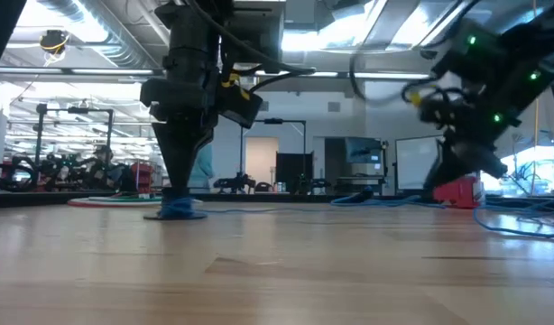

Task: Coil cords
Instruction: Uncoil the blue wire from the spool

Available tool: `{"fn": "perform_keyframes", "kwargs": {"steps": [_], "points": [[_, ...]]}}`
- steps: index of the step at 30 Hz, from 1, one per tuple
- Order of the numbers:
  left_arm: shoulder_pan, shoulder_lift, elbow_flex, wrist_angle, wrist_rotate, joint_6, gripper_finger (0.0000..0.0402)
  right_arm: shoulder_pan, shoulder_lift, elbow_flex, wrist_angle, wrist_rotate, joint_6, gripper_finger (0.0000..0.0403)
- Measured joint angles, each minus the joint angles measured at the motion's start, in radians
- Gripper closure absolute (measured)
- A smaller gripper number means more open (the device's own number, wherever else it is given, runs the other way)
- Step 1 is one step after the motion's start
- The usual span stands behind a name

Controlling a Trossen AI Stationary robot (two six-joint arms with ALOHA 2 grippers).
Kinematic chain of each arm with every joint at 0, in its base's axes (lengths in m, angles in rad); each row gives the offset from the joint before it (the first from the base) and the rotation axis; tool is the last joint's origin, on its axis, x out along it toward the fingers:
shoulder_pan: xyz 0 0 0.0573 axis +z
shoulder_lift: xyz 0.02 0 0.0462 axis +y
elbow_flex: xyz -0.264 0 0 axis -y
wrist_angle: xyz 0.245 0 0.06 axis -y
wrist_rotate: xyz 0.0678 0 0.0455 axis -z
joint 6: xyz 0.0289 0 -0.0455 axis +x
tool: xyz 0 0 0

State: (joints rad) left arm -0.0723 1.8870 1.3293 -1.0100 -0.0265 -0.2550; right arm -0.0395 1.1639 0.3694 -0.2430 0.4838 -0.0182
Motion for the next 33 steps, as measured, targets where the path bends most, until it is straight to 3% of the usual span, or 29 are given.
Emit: {"fn": "perform_keyframes", "kwargs": {"steps": [5,11,16,20,28,33], "points": [[0.002,0.001,0.0,0.0,0.0,-0.001,0.038,0.0,-0.041,-0.005,0.153,-0.061,0.046,0.0375],[0.002,0.001,0.0,0.004,0.0,-0.002,0.038,0.0,-0.025,0.0,0.332,-0.28,0.026,0.0303],[0.002,0.001,0.0,0.012,0.0,0.002,0.038,0.0,-0.007,0.01,0.49,-0.318,-0.004,0.0228],[0.002,0.001,0.0,0.018,0.0,0.003,0.038,0.0,0.011,0.01,0.569,-0.312,-0.071,0.0193],[0.002,0.001,0.0,0.033,0.0,0.015,0.038,0.0,0.2,0.013,0.795,-0.293,-0.094,0.0193],[0.003,0.001,0.0,0.033,0.0,0.022,0.038,-0.009,0.408,0.123,0.752,-0.267,-0.042,0.0203]]}}
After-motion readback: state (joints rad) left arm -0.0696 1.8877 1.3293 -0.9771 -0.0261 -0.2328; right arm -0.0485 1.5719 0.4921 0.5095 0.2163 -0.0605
